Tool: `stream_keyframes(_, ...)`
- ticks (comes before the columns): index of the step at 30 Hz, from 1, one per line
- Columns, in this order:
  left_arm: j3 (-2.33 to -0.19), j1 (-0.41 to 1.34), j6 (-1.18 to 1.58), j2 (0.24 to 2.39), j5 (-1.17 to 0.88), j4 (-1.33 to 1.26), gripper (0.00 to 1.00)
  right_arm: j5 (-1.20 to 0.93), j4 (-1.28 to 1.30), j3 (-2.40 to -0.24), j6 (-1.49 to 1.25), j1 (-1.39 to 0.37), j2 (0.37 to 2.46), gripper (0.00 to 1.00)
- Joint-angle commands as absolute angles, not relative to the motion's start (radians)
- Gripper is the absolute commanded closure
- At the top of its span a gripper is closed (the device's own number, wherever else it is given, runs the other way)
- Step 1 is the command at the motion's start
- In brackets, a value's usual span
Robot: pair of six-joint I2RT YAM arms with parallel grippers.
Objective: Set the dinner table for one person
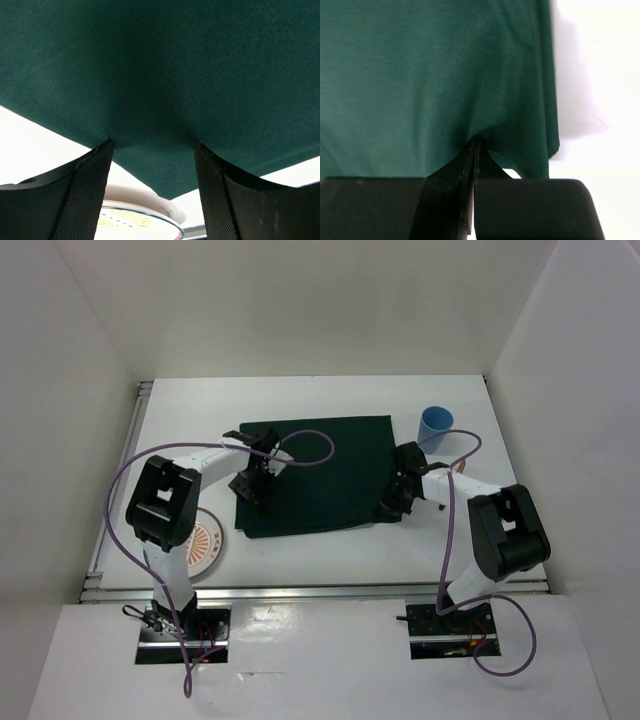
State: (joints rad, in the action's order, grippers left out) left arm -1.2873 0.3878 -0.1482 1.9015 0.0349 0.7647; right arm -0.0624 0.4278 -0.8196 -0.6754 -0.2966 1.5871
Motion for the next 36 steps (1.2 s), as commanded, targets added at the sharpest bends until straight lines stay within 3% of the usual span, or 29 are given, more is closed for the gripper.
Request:
stream_keyframes(1,-1.356,0.387,-0.137,1.931,0.135,0.666,0.28,-0.044,0.342,-0.805,-0.695,-0.310,1.716,1.00)
stream_keyframes(8,-1.367,0.377,-0.127,1.957,0.135,0.686,0.28,-0.081,0.339,-0.781,-0.729,-0.319,1.659,1.00)
stream_keyframes(27,-1.287,0.347,-0.098,1.819,0.054,0.726,0.26,0.069,0.508,-0.781,-0.618,-0.301,1.477,1.00)
stream_keyframes(33,-1.382,0.347,-0.044,1.697,0.054,0.765,0.21,0.008,0.503,-0.920,-0.509,-0.301,1.419,0.91)
stream_keyframes(36,-1.431,0.347,-0.081,1.586,0.090,0.788,0.20,-0.034,0.525,-0.998,-0.485,-0.301,1.367,0.78)
